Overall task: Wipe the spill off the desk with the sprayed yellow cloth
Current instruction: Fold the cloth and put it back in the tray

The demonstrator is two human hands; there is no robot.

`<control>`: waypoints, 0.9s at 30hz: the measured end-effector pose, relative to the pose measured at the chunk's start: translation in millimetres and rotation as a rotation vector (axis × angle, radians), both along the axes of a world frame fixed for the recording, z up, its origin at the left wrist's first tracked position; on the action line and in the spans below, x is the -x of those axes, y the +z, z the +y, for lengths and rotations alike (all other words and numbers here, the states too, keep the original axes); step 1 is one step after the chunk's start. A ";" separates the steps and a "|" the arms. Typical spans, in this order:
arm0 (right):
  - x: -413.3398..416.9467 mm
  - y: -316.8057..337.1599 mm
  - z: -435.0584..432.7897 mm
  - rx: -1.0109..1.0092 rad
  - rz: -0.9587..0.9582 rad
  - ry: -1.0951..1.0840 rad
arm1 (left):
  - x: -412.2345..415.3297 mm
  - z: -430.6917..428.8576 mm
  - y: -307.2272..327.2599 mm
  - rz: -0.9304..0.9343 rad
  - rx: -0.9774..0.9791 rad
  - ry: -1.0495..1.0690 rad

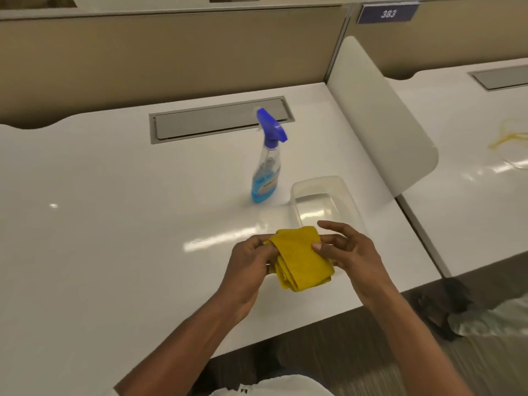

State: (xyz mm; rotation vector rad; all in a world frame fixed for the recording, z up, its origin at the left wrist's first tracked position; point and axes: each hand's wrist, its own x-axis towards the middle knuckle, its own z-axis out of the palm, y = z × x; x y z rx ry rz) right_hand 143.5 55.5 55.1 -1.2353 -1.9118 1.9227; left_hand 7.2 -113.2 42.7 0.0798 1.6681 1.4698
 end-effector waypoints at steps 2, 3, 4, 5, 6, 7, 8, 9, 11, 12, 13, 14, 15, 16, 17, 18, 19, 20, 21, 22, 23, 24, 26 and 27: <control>-3.3 0.3 24.4 -0.031 -0.007 -0.032 | -6.0 27.1 5.7 -0.030 -0.010 0.012; -4.0 -0.2 35.8 -0.044 -0.008 -0.042 | -8.2 39.4 7.1 -0.020 0.009 -0.005; -4.4 -0.9 46.8 -0.057 -0.009 -0.047 | -9.6 51.2 7.5 0.028 0.048 -0.044; -4.5 -2.0 57.2 -0.073 -0.011 -0.047 | -11.0 61.4 6.8 0.099 0.103 -0.113; -3.9 -3.5 67.0 -0.092 -0.012 -0.042 | -11.7 71.7 7.6 0.161 0.157 -0.168; -2.8 -5.6 76.2 -0.120 -0.023 -0.029 | -11.6 81.7 8.9 0.215 0.207 -0.207; -1.2 -7.8 84.6 -0.154 -0.041 -0.004 | -12.2 91.4 8.9 0.262 0.239 -0.230; 0.6 -10.3 92.7 -0.191 -0.064 0.034 | -12.6 100.5 7.9 0.309 0.263 -0.252; 5.4 -16.4 106.9 -0.261 -0.125 0.118 | -12.8 116.7 3.3 0.390 0.310 -0.298; 7.8 -20.7 113.3 -0.306 -0.167 0.159 | -12.4 123.7 -0.1 0.430 0.331 -0.323; 10.5 -24.6 118.5 -0.359 -0.213 0.201 | -11.7 129.7 -3.5 0.467 0.351 -0.349; 13.4 -28.9 122.7 -0.423 -0.258 0.243 | -11.1 134.9 -6.4 0.502 0.370 -0.376; 16.5 -32.3 125.0 -0.488 -0.298 0.282 | -10.6 139.0 -9.0 0.530 0.394 -0.401; 20.3 -35.7 126.0 -0.546 -0.332 0.310 | -9.4 143.3 -12.1 0.553 0.414 -0.420; 23.7 -38.7 125.8 -0.594 -0.367 0.333 | -8.7 147.3 -13.5 0.572 0.433 -0.436; 26.9 -41.7 124.8 -0.633 -0.407 0.360 | -8.6 151.4 -15.0 0.591 0.450 -0.454; 29.4 -44.9 123.2 -0.666 -0.454 0.392 | -9.2 155.1 -16.3 0.617 0.470 -0.482; 31.6 -48.1 121.5 -0.697 -0.498 0.426 | -10.3 159.1 -18.3 0.651 0.491 -0.522; 33.3 -50.8 120.2 -0.727 -0.536 0.452 | -11.6 162.1 -20.2 0.687 0.513 -0.568; 34.5 -53.8 119.6 -0.753 -0.569 0.464 | -13.2 165.1 -22.9 0.720 0.528 -0.607; 35.9 -56.0 119.5 -0.774 -0.600 0.465 | -15.0 167.9 -25.1 0.737 0.538 -0.637; 37.0 -57.9 119.5 -0.792 -0.627 0.463 | -16.6 170.4 -26.7 0.745 0.544 -0.665; 38.7 -61.4 118.5 -0.838 -0.666 0.476 | -19.9 174.8 -27.3 0.745 0.570 -0.711; 39.5 -62.5 117.8 -0.868 -0.680 0.494 | -21.9 177.4 -27.8 0.734 0.586 -0.727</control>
